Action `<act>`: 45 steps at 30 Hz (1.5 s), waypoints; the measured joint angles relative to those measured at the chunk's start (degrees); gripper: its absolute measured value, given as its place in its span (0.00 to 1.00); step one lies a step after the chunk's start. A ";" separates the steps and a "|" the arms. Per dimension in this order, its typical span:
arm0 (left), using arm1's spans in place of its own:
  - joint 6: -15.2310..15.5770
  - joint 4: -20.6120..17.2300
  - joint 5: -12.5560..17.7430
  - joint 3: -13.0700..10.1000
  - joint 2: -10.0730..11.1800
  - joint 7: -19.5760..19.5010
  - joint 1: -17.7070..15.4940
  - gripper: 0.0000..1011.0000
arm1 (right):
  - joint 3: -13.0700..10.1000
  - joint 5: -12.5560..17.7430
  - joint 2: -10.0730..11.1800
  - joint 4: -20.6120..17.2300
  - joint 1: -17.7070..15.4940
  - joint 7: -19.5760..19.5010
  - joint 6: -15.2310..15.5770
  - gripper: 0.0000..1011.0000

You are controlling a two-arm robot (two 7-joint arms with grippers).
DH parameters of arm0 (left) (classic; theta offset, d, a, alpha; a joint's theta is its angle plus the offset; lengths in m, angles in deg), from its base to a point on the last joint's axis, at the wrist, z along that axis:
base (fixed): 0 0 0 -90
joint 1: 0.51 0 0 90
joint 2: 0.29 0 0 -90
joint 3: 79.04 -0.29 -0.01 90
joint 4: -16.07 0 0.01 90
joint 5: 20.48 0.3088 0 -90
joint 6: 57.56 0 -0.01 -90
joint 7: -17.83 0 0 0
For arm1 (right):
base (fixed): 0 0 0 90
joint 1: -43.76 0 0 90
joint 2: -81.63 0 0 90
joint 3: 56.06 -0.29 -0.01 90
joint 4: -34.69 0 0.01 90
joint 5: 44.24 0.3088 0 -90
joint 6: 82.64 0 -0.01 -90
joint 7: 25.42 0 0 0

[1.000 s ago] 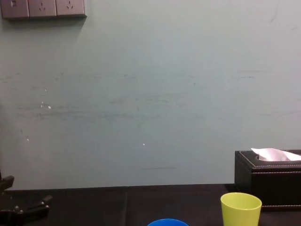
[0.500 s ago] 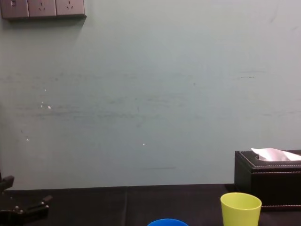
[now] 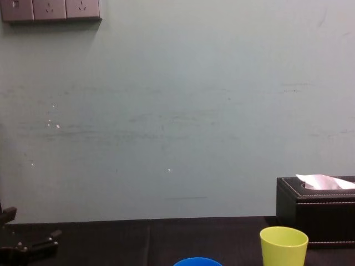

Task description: Stack the three plastic cups sequentially using one hand.

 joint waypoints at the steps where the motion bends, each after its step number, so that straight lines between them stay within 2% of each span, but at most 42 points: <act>1: 0.00 0.00 0.00 0.00 0.00 0.00 0.00 1.00 | 0.00 0.00 0.00 0.00 0.00 0.00 0.00 0.99; 12: 0.00 0.00 0.00 0.00 0.00 0.00 0.00 1.00 | 0.51 -0.67 -2.55 1.24 1.69 2.21 1.28 0.99; 23: 0.00 0.00 0.00 0.00 0.00 0.00 0.00 1.00 | -0.06 -0.48 -4.92 2.00 3.27 4.33 2.81 0.99; 33: 0.00 0.00 0.00 0.00 0.00 0.00 0.00 1.00 | -0.25 -0.35 -6.34 2.88 4.52 5.94 3.95 0.99; 45: 0.00 0.00 0.00 -0.01 0.00 0.00 0.00 1.00 | 0.66 -0.15 -7.45 3.91 6.38 6.93 5.14 0.99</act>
